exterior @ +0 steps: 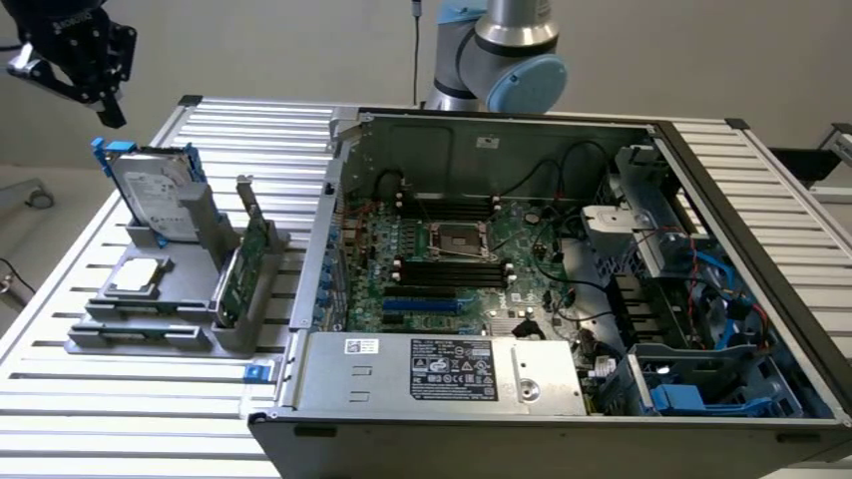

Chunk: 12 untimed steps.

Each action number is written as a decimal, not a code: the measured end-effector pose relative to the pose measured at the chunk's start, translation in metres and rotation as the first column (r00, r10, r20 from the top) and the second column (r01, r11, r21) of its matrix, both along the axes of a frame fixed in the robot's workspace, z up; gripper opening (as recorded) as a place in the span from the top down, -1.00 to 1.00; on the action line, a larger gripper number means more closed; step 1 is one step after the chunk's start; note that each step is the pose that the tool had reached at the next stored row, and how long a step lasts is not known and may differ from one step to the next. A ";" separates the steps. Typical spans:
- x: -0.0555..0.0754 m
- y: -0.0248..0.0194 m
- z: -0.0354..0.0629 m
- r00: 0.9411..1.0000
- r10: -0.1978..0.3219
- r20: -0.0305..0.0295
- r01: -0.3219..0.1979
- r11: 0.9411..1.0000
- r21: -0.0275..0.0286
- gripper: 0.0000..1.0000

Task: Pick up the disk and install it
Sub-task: 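Reach for the disk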

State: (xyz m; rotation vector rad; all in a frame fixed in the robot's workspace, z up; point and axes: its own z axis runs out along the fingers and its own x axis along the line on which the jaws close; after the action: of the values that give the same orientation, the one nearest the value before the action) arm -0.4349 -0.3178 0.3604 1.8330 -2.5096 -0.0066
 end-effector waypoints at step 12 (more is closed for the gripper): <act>0.000 0.0000 -0.0001 0.976 0.216 0.000 -0.216 0.976 0.000 0.79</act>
State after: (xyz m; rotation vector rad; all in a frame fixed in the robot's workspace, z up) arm -0.4349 -0.3178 0.3603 2.0949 -2.2952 -0.0010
